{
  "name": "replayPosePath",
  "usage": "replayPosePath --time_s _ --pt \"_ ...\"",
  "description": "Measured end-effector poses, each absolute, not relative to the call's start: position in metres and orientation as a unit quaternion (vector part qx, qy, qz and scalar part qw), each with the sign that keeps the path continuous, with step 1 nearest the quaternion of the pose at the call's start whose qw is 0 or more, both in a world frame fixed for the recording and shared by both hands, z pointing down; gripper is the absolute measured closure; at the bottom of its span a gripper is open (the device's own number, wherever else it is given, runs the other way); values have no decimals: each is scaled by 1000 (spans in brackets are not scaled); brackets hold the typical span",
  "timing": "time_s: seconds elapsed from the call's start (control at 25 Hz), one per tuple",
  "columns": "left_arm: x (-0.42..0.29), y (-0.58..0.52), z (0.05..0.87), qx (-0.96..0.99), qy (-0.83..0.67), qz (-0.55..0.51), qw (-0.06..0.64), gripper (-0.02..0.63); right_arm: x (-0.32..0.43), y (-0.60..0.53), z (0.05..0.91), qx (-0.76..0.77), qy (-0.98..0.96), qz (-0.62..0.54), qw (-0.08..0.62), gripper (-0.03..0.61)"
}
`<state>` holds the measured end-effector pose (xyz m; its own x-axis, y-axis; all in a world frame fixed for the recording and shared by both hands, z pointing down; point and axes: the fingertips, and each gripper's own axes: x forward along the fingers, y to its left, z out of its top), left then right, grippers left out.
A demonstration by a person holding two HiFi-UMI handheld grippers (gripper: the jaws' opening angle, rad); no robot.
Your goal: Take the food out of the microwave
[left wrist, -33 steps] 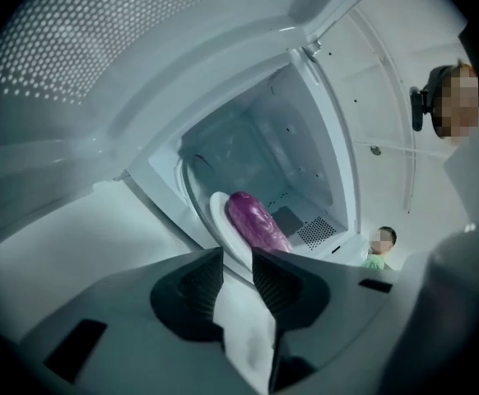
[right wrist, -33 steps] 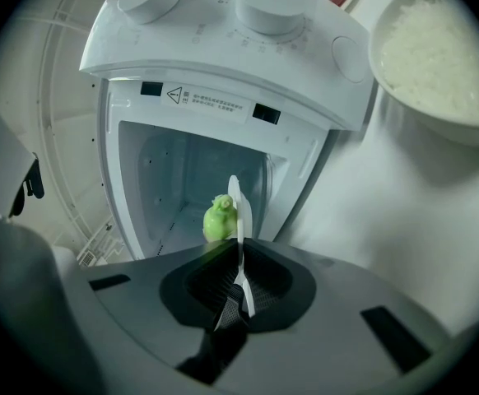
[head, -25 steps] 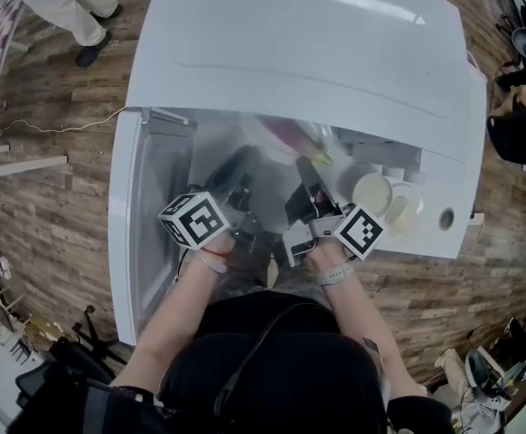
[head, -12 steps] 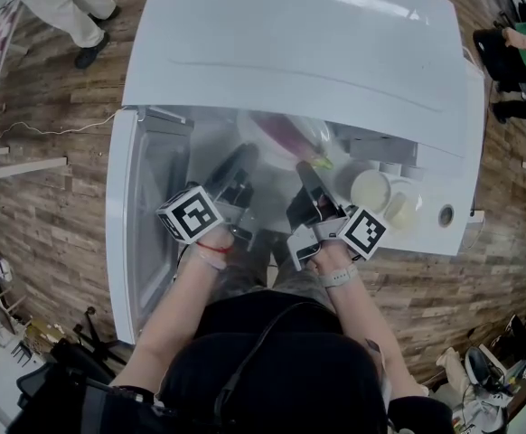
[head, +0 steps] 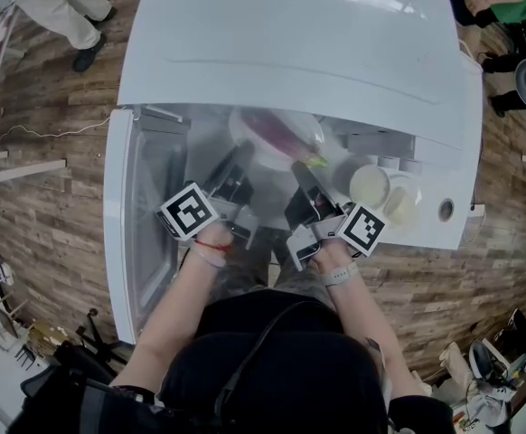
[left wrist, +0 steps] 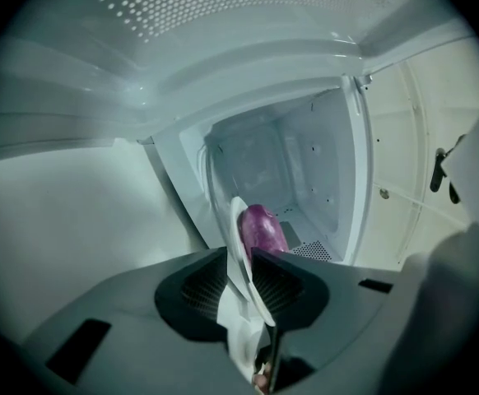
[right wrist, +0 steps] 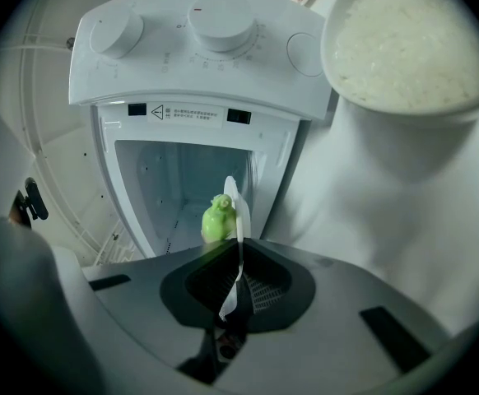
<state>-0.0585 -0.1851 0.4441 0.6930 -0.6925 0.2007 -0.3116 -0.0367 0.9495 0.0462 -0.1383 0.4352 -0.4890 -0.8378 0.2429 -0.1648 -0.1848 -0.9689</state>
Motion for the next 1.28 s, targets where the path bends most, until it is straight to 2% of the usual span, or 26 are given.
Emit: replayPosePath --time_s 0.08,0.2,1.28 --pt "-60 -185 445 694 -360 -166 601 518 46 -137 435 -431 582 -638 263 546" --pt "-62 -183 445 688 -364 -168 605 561 44 -136 434 -430 582 -639 261 546" --pt "-65 -148 441 700 -357 -161 597 566 42 -103 436 -429 580 -640 264 546"
